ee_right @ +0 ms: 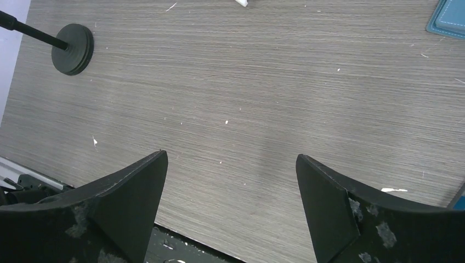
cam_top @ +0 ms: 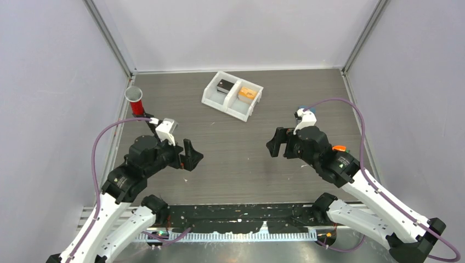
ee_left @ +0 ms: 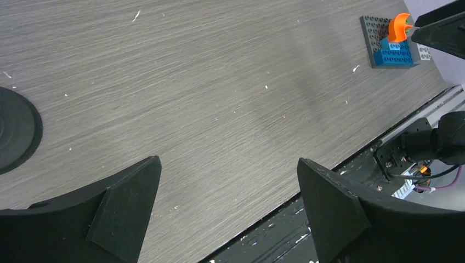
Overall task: Take the credit cards out of the card holder
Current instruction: Move the card holder to the center of the board.
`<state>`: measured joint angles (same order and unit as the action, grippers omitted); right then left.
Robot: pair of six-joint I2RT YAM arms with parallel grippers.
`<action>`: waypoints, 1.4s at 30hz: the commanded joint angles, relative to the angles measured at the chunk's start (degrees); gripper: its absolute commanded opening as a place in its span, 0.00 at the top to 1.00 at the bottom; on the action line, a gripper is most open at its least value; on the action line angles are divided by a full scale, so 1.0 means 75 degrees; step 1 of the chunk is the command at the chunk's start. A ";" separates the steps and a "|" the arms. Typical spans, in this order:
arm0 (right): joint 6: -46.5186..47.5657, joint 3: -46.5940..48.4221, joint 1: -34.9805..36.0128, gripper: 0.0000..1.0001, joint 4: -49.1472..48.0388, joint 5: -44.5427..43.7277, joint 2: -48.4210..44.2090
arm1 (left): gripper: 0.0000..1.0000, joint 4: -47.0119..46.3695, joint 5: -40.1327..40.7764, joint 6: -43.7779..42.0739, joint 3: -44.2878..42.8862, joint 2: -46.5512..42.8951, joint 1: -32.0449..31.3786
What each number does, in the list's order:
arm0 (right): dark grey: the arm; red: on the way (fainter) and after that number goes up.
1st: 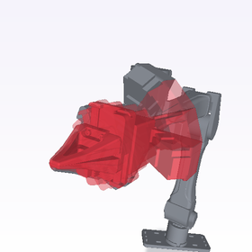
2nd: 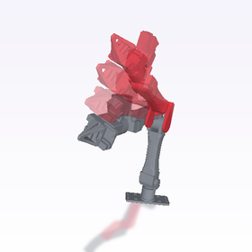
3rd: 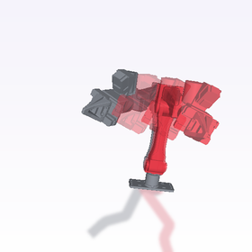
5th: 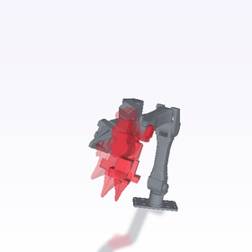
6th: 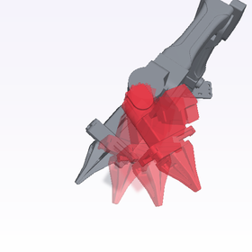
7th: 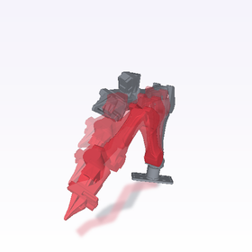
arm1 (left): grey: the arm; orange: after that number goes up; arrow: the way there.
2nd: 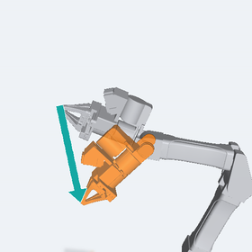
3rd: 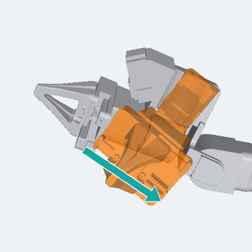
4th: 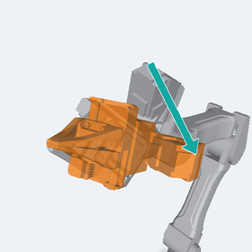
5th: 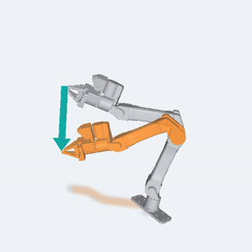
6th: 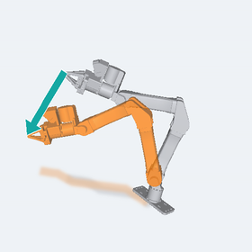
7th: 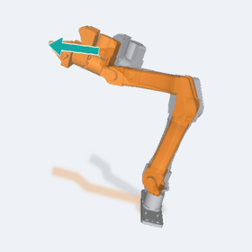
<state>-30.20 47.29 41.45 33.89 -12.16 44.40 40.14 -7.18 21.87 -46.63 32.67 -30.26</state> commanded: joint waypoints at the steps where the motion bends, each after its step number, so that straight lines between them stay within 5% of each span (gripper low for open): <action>1: 0.0071 0.0125 -0.0019 0.05 -0.0170 -0.0275 -0.0217 | 0.01 -0.0186 -0.0121 -0.0086 -0.0163 -0.0034 -0.0020; 11: 0.0208 0.0287 -0.0020 0.04 -0.0358 -0.1017 0.0076 | 0.01 0.0488 -0.0074 -0.0240 -0.0399 -0.0425 -0.0020; 22: 0.2690 0.1474 -0.0292 0.01 -0.0653 -0.4676 0.2545 | 0.01 0.0788 -0.0052 -0.0373 0.0177 -0.1419 -0.0020; 29: 0.3301 0.1823 -0.1937 0.26 -0.1342 -0.3289 0.4152 | 0.01 0.0889 -0.0148 -0.0417 0.0206 -0.1443 -0.0026; 42: 0.3016 0.3369 -0.3705 0.40 -0.1290 -0.1584 0.7288 | 0.01 0.0836 -0.0119 -0.0466 0.0264 -0.1670 -0.0032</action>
<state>-7.38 67.75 14.48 24.91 -27.27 96.23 47.33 -7.66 19.20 -44.77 21.15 -30.28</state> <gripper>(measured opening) 0.606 0.991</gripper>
